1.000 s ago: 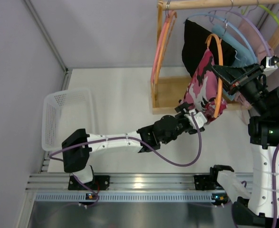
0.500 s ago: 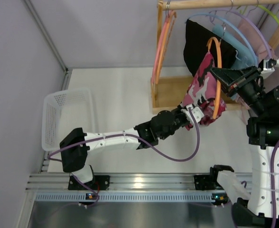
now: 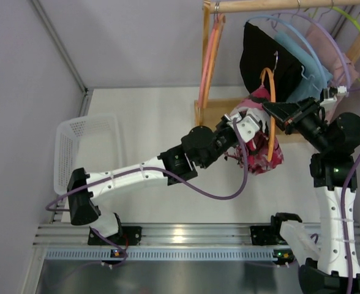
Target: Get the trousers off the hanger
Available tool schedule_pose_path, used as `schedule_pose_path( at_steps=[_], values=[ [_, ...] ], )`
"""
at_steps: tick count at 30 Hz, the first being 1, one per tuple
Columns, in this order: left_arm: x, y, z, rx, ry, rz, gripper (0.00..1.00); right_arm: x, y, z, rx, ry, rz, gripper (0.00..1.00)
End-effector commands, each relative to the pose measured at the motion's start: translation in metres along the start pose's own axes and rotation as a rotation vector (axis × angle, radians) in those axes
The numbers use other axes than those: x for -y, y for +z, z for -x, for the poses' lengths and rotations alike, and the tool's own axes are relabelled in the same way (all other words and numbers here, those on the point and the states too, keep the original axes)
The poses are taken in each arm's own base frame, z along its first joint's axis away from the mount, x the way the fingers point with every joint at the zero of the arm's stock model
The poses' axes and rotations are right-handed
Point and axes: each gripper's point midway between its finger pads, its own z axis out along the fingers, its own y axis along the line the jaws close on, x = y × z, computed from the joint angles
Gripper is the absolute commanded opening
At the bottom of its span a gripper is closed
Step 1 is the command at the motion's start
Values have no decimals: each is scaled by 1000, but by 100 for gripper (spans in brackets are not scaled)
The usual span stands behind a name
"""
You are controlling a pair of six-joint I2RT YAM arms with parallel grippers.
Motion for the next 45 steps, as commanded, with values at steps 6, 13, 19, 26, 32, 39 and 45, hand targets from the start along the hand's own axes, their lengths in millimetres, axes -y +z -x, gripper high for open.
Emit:
schedule_pose_path(
  at_steps=[6,13,19,26,32,39,45],
  values=[
    [-64,-24,102,213,-87,134,0,-27,-6,5,41,-142,138,0],
    [-44,-23,39,88,-78,116,0,-89,-21,-2,-12,-140,311,0],
    [-36,1,2,22,-49,133,0,-122,-34,-14,-84,-193,372,0],
    [-62,26,0,23,-65,231,0,-82,-26,-28,-196,-126,244,0],
    [-31,16,-23,9,-122,88,17,-83,-22,-22,-179,-84,231,0],
    [-9,6,-5,66,-226,-37,47,-78,-16,-13,-142,-25,187,0],
    [8,8,6,87,-279,-91,56,-76,-13,-8,-113,-1,168,0]
  ],
)
